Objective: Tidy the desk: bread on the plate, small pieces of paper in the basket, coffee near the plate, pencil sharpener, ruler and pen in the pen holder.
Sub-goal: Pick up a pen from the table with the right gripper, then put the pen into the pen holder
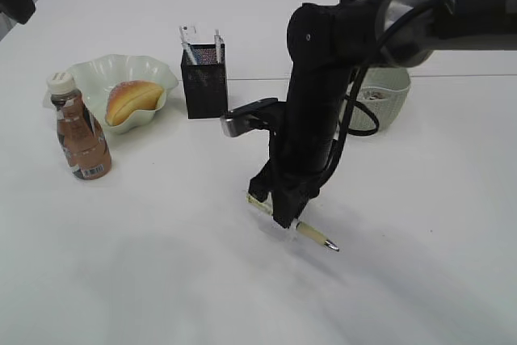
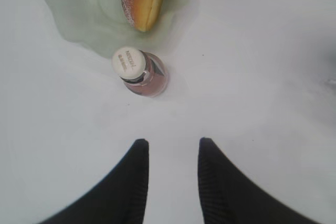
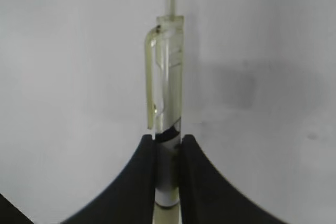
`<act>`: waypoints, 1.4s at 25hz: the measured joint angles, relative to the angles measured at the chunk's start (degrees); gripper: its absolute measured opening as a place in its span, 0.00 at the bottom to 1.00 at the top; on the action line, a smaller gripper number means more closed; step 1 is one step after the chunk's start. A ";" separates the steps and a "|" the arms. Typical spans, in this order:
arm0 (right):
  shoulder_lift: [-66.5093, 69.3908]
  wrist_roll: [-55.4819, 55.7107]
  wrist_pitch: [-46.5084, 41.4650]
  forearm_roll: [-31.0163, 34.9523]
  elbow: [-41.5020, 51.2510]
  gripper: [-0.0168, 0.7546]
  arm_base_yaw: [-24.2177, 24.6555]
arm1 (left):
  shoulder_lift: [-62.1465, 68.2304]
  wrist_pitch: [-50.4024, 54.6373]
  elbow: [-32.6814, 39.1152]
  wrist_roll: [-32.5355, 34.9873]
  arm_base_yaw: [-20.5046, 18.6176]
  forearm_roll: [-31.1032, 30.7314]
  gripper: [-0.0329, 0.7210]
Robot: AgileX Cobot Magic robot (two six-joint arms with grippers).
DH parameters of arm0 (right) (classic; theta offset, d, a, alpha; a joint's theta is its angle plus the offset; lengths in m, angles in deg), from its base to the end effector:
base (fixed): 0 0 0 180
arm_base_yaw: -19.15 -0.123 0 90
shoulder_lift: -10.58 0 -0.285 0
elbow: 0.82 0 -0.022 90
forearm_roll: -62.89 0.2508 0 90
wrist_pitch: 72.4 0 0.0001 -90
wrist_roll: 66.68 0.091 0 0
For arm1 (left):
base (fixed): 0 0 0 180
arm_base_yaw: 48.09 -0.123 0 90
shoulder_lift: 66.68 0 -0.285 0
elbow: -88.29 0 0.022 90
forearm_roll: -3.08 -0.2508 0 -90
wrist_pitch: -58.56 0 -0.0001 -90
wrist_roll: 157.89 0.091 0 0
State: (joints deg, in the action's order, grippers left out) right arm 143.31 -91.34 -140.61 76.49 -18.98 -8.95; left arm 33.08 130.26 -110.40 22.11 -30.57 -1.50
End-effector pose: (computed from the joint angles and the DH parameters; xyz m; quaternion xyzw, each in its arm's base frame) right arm 0.3674 0.2187 0.1593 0.3993 -0.9100 -0.1081 0.0273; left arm 0.3207 -0.0940 0.3839 0.1511 0.9593 0.0035 0.2385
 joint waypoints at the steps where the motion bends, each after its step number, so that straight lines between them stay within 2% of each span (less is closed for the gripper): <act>1: 0.00 1.82 -0.25 0.39 -0.44 0.10 0.00 | 0.00 0.00 0.00 0.00 0.00 0.12 0.36; 10: -0.55 21.57 -0.84 -0.33 -1.98 0.10 -0.10 | 0.00 0.00 0.00 0.00 0.00 0.34 0.36; 17: -9.52 24.67 12.32 -3.36 -0.59 0.10 -0.10 | 0.00 0.00 0.00 0.00 0.00 0.34 0.36; 24: -17.74 21.98 35.04 -6.26 13.62 0.10 -0.10 | 0.00 0.00 0.00 -0.65 0.00 0.34 0.36; 28: -19.38 17.62 55.15 -6.75 22.27 0.10 -0.10 | 0.00 0.00 0.00 -1.28 0.00 0.43 0.36; 30: -19.38 15.73 65.92 -6.89 25.04 0.10 -0.10 | 0.00 0.00 0.00 -1.72 0.00 0.43 0.36; 35: -17.32 14.72 81.27 -7.26 26.20 0.10 -0.10 | 0.00 0.00 0.00 -2.12 0.00 0.43 0.36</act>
State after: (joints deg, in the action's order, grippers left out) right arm 126.00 -76.62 -59.34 69.23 7.22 -9.06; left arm 33.08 130.26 -110.40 19.99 -30.57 -1.08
